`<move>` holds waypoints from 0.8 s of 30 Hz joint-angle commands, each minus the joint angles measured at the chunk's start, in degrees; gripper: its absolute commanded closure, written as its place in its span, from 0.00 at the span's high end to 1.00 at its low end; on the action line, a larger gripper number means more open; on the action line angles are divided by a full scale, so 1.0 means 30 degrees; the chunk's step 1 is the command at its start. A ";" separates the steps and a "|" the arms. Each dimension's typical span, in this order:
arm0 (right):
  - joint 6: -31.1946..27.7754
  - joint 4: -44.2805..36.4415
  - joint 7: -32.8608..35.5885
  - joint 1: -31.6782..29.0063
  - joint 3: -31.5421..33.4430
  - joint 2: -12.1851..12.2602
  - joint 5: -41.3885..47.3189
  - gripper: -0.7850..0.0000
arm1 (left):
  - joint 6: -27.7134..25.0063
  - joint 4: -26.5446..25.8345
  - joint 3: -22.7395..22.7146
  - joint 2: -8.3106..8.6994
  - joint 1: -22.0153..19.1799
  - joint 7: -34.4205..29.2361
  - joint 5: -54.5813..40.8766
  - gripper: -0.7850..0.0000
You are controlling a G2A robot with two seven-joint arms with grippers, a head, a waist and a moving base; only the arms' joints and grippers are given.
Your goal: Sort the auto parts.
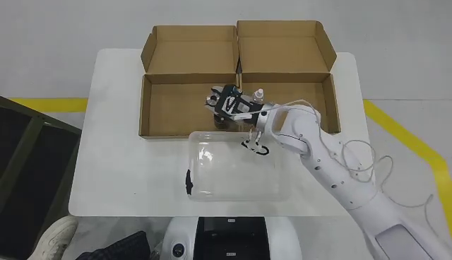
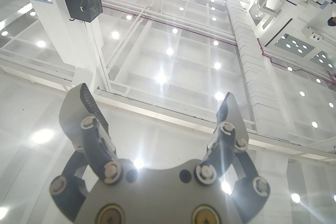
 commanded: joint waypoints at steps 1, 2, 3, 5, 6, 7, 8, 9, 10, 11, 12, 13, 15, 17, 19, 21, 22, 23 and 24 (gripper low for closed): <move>0.0328 0.0841 0.0264 0.0506 -0.0440 -0.0266 0.0186 0.00 | 0.0000 0.0000 0.0000 0.0000 0.0000 0.0000 0.0000 1.00; 0.0513 0.1250 0.0496 0.0748 -0.0650 -0.0396 0.0226 0.00 | 0.0000 0.0000 0.0000 0.0000 0.0000 0.0000 0.0000 1.00; 0.0701 0.1598 0.0659 0.0982 -0.0863 -0.0534 0.0299 0.00 | 0.0000 0.0000 0.0000 0.0000 0.0000 0.0000 0.0000 1.00; 0.1072 0.2291 0.0944 0.1391 -0.1261 -0.0792 0.0293 0.00 | 0.0000 0.0000 0.0000 0.0000 0.0000 0.0000 0.0000 1.00; 0.1292 0.2579 0.1108 0.1534 -0.1417 -0.0903 0.0263 0.00 | 0.0000 0.0000 0.0000 0.0000 0.0000 0.0000 0.0000 1.00; 0.1490 0.2892 0.1233 0.1732 -0.1575 -0.1029 0.0263 0.00 | 0.0000 0.0000 0.0000 0.0000 0.0000 0.0000 0.0000 1.00; 0.1672 0.3243 0.1348 0.1939 -0.1747 -0.1165 0.0287 0.00 | 0.0000 0.0000 0.0000 0.0000 0.0000 0.0000 0.0000 1.00; 0.1833 0.3580 0.1434 0.2120 -0.1914 -0.1301 0.0335 0.00 | 0.0000 0.0000 0.0000 0.0000 0.0000 0.0000 0.0000 1.00; 0.1948 0.3916 0.1521 0.2281 -0.2074 -0.1432 0.0399 0.00 | 0.0000 0.0000 0.0000 0.0000 0.0000 0.0000 0.0000 1.00; 0.2062 0.4226 0.1621 0.2420 -0.2220 -0.1552 0.0425 0.00 | 0.0000 0.0000 0.0000 0.0000 0.0000 0.0000 0.0000 1.00; 0.2155 0.4509 0.1686 0.2521 -0.2347 -0.1665 0.0478 0.00 | 0.0000 0.0000 0.0000 0.0000 0.0000 0.0000 0.0000 1.00; 0.2241 0.4799 0.1761 0.2623 -0.2461 -0.1774 0.0523 0.00 | 0.0000 0.0000 0.0000 0.0000 0.0000 0.0000 0.0000 1.00; 0.2353 0.5310 0.1873 0.2826 -0.2665 -0.1985 0.0612 0.00 | 0.0000 0.0000 0.0000 0.0000 0.0000 0.0000 0.0000 1.00; 0.2462 0.5761 0.2015 0.3030 -0.2801 -0.2176 0.0702 0.00 | 0.0000 0.0000 0.0000 0.0000 0.0000 0.0000 0.0000 1.00; 0.2517 0.6114 0.2161 0.3217 -0.2888 -0.2346 0.0800 0.00 | 0.0000 0.0000 0.0000 0.0000 0.0000 0.0000 0.0000 1.00; 0.2505 0.6393 0.2288 0.3355 -0.2941 -0.2488 0.0870 0.00 | 0.0000 0.0000 0.0000 0.0000 0.0000 0.0000 0.0000 1.00; 0.2501 0.6521 0.2420 0.3421 -0.2962 -0.2552 0.0895 0.00 | 0.0000 0.0000 0.0000 0.0000 0.0000 0.0000 0.0000 1.00; 0.2482 0.6633 0.2561 0.3482 -0.2972 -0.2615 0.0964 0.00 | 0.0000 0.0000 0.0000 0.0000 0.0000 0.0000 0.0000 1.00; 0.2468 0.6750 0.2725 0.3549 -0.2980 -0.2676 0.1023 0.00 | 0.0000 0.0000 0.0000 0.0000 0.0000 0.0000 0.0000 1.00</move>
